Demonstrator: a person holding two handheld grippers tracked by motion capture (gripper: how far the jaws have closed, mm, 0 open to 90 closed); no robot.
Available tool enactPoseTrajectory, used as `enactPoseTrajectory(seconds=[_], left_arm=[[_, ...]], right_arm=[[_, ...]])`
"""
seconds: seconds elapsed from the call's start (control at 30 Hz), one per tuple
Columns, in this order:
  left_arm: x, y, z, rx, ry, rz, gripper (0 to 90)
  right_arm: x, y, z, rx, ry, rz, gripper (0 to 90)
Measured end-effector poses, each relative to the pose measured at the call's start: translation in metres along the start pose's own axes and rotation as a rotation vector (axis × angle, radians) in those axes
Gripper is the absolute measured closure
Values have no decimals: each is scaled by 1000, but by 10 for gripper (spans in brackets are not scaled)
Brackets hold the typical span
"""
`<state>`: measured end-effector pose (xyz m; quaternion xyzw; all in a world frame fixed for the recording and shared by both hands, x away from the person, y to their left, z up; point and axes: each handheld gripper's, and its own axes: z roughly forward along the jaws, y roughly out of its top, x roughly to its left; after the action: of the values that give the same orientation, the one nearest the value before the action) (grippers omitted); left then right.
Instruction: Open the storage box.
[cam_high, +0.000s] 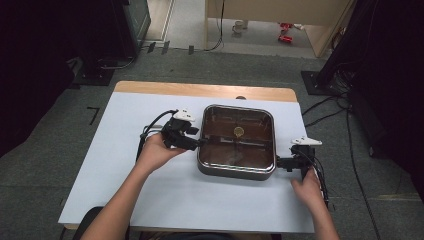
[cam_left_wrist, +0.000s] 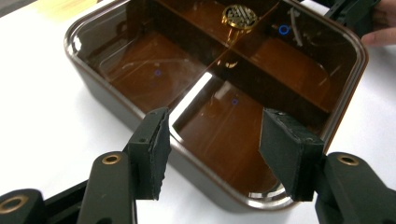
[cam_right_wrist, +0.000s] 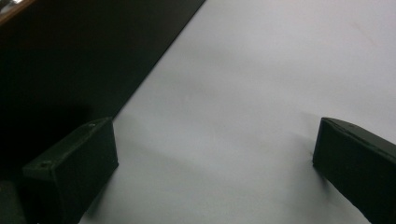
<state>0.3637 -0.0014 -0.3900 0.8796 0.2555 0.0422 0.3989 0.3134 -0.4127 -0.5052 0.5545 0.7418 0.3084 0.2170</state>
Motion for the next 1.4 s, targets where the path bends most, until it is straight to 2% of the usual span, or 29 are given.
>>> enactPoseTrajectory(seconds=[0.13, 0.43, 0.57, 0.67, 0.83, 1.03, 1.23, 1.4], left_arm=[[-1, 9, 11, 1, -18, 13, 431], [-1, 21, 29, -12, -51, 2, 427], [-4, 27, 39, -26, -60, 15, 423], [-8, 32, 50, -12, -67, 38, 423], [-10, 38, 64, -4, -72, 53, 421], [-12, 41, 85, -3, -78, 70, 419], [-12, 42, 101, 3, -80, 61, 421], [-12, 44, 109, -31, -79, 66, 434]], right_arm=[[0, 0, 0, 0, 0, -1, 0], [0, 0, 0, -1, -1, -1, 0], [0, 0, 0, 0, 0, 1, 0], [0, 0, 0, -1, -2, 0, 0], [0, 0, 0, -1, -2, 1, 0], [0, 0, 0, 0, -1, 0, 0], [1, 0, 0, -2, -3, 1, 0], [1, 0, 0, -2, -3, 0, 0]])
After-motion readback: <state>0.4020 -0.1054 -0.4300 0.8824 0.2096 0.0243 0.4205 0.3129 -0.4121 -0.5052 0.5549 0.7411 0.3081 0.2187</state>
